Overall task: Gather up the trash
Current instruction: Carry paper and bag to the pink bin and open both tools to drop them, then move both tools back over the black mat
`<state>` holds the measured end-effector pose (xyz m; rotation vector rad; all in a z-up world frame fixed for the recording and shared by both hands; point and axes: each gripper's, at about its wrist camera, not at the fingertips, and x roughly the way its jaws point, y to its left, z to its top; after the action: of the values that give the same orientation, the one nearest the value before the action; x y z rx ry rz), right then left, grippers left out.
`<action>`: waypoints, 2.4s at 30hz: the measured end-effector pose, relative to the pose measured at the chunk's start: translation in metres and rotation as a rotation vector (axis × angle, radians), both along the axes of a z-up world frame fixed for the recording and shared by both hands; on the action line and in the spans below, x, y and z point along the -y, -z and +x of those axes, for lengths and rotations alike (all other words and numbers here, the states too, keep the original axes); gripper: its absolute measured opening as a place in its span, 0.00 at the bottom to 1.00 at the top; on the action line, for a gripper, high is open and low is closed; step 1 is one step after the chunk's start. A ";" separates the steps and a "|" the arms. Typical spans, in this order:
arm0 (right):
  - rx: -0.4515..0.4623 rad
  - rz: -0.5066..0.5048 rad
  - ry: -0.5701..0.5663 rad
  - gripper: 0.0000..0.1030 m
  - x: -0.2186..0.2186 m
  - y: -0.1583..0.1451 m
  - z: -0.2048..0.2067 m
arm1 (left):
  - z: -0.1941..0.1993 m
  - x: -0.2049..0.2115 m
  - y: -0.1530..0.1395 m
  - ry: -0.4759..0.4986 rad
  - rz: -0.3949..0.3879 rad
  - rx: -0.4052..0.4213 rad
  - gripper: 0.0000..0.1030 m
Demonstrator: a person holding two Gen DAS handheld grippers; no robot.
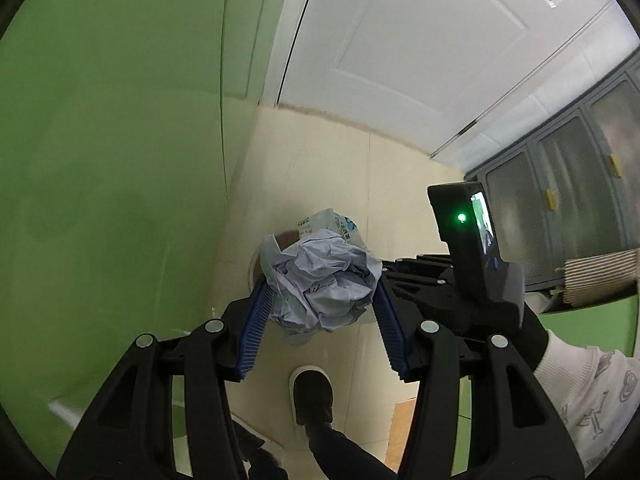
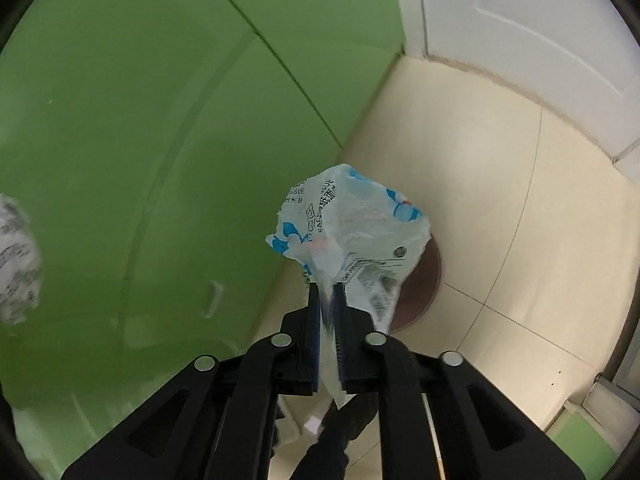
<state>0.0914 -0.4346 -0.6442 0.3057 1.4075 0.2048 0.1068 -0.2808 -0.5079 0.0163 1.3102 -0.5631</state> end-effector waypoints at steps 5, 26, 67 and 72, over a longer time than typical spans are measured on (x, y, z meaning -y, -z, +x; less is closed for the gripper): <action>0.005 -0.007 0.053 0.83 0.020 0.022 -0.021 | -0.003 0.012 0.039 0.012 0.020 -0.029 0.50; 0.030 -0.119 0.244 0.93 0.103 -0.035 -0.077 | 0.014 0.082 0.113 0.062 0.099 -0.094 0.97; 0.665 -0.024 -0.278 0.94 -0.176 -0.559 -0.053 | -0.098 -0.224 -0.427 -0.392 0.015 0.385 0.97; 0.676 -0.025 -0.383 0.94 -0.227 -0.567 -0.040 | -0.105 -0.272 -0.423 -0.496 0.048 0.392 0.97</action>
<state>0.0511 -0.2080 -0.0771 -0.0639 0.7824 0.5498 0.0015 -0.0091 -0.0845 -0.1490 0.8974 -0.0935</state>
